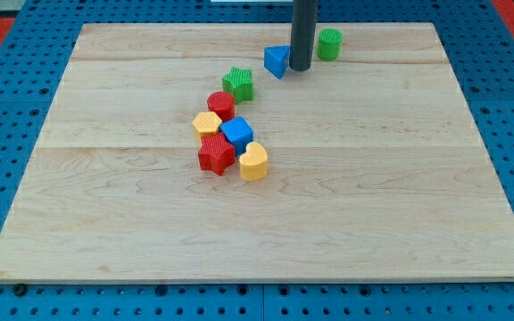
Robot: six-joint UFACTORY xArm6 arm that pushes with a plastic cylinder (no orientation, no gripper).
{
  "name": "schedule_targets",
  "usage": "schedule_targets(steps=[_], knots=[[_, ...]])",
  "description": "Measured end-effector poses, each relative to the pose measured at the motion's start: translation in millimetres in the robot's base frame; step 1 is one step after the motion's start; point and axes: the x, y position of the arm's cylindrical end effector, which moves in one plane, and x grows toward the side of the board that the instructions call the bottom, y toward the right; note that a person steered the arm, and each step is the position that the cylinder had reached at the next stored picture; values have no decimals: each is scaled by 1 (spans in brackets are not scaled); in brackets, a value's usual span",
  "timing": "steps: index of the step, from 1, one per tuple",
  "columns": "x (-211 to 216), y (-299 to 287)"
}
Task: Move the blue triangle closer to the green star
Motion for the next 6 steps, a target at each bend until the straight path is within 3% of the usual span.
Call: schedule_targets(steps=[3, 6], knots=[[8, -17], [-4, 28]])
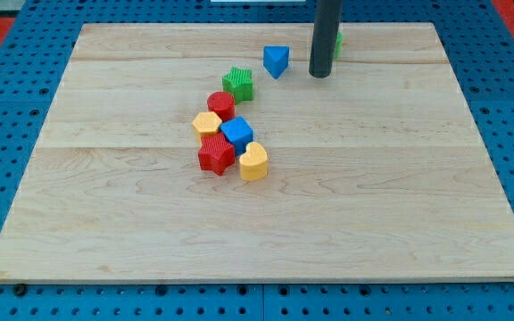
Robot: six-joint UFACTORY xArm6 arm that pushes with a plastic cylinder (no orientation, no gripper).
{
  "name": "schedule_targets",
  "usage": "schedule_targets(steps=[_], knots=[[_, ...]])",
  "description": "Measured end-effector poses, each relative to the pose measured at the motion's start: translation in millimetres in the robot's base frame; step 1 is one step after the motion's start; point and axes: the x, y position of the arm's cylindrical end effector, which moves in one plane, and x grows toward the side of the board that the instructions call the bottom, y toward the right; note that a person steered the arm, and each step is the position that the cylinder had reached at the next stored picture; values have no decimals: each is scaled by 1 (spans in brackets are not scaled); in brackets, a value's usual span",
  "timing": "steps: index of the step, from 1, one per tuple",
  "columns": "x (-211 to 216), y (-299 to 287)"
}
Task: Move the blue triangle closer to the green star
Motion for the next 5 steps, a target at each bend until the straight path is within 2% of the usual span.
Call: schedule_targets(steps=[1, 2, 5], knots=[[-22, -13], [-38, -57], [-45, -145]])
